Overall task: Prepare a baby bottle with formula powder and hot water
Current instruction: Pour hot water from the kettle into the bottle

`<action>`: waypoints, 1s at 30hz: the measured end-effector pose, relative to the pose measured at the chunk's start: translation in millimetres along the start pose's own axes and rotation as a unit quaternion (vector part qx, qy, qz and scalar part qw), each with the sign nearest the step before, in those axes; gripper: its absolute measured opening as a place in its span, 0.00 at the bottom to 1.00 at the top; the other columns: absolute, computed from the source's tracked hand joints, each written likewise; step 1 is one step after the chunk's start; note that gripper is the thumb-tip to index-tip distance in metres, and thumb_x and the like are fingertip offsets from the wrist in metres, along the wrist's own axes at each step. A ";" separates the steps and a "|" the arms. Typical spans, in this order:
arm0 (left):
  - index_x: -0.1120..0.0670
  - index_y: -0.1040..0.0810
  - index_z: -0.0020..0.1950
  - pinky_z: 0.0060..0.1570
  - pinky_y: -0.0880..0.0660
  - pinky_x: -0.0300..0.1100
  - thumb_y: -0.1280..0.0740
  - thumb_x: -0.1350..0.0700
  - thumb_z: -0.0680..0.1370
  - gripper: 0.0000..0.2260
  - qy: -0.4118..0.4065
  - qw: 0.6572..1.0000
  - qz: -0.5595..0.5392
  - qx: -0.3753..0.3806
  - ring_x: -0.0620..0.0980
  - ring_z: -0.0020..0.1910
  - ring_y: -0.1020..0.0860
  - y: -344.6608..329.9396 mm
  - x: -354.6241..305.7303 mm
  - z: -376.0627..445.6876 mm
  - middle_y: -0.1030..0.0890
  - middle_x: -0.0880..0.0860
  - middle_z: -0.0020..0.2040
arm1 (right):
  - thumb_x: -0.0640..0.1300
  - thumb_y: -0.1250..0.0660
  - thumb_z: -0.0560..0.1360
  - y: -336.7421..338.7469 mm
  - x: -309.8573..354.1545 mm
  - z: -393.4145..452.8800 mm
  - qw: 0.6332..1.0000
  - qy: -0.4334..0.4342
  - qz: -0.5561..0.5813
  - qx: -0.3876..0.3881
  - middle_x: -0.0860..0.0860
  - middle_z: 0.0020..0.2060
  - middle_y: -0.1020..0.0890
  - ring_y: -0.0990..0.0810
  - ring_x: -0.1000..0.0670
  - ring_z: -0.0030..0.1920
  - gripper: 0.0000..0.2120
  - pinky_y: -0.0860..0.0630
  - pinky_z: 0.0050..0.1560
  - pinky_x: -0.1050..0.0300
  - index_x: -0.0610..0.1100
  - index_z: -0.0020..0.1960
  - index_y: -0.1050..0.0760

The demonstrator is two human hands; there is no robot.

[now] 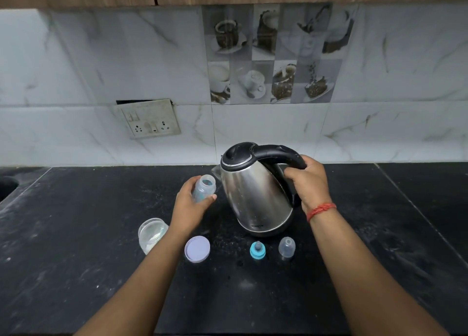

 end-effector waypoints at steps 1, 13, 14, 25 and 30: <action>0.48 0.24 0.63 0.55 0.29 0.32 0.22 0.60 0.73 0.22 -0.003 1.000 0.003 -0.003 0.47 0.59 0.21 -0.1 -3.1 -0.9 0.19 0.47 0.60 | 0.34 0.34 0.60 1.5 2.6 -1.6 1.000 0.004 -0.006 -0.002 0.49 0.30 0.29 0.32 0.52 0.31 0.12 0.35 0.32 0.59 0.32 0.42 0.25; 0.50 0.22 0.65 0.63 0.23 0.51 0.20 0.57 0.70 0.25 -0.024 0.995 0.091 -0.017 0.51 0.60 0.22 -4.9 -9.2 -17.0 0.20 0.50 0.62 | 0.42 0.34 0.60 14.6 28.8 1.6 0.973 0.073 -0.220 0.014 0.55 0.25 0.29 0.29 0.49 0.30 0.04 0.33 0.34 0.55 0.44 0.34 0.28; 0.51 0.22 0.65 0.62 0.23 0.50 0.20 0.57 0.70 0.24 -0.031 0.994 0.099 -0.015 0.50 0.59 0.22 -5.1 -10.7 -18.7 0.20 0.50 0.61 | 0.42 0.34 0.60 14.6 32.0 0.9 0.970 0.078 -0.230 0.015 0.54 0.25 0.29 0.29 0.49 0.30 0.05 0.33 0.34 0.55 0.43 0.35 0.29; 0.52 0.23 0.66 0.60 0.28 0.46 0.21 0.57 0.72 0.24 -0.031 0.989 0.146 -0.009 0.50 0.60 0.28 -1.4 -19.5 -28.8 0.21 0.52 0.63 | 0.40 0.31 0.64 4.1 59.8 2.3 0.932 0.135 -0.336 0.033 0.51 0.27 0.24 0.22 0.44 0.36 0.05 0.29 0.35 0.53 0.45 0.34 0.28; 0.54 0.23 0.67 0.60 0.29 0.44 0.21 0.58 0.73 0.24 -0.030 0.989 0.145 -0.004 0.46 0.57 0.29 0.9 -25.3 -31.4 0.21 0.53 0.64 | 0.41 0.32 0.65 -1.1 70.0 3.6 0.908 0.168 -0.382 0.034 0.49 0.29 0.23 0.22 0.42 0.36 0.05 0.30 0.34 0.54 0.44 0.35 0.28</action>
Point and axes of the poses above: each hand's wrist, its own z-axis towards the middle knuckle, its own y-axis out of the back of the hand, x = y × z, the point moved 1 cm from there along z, towards the middle knuckle
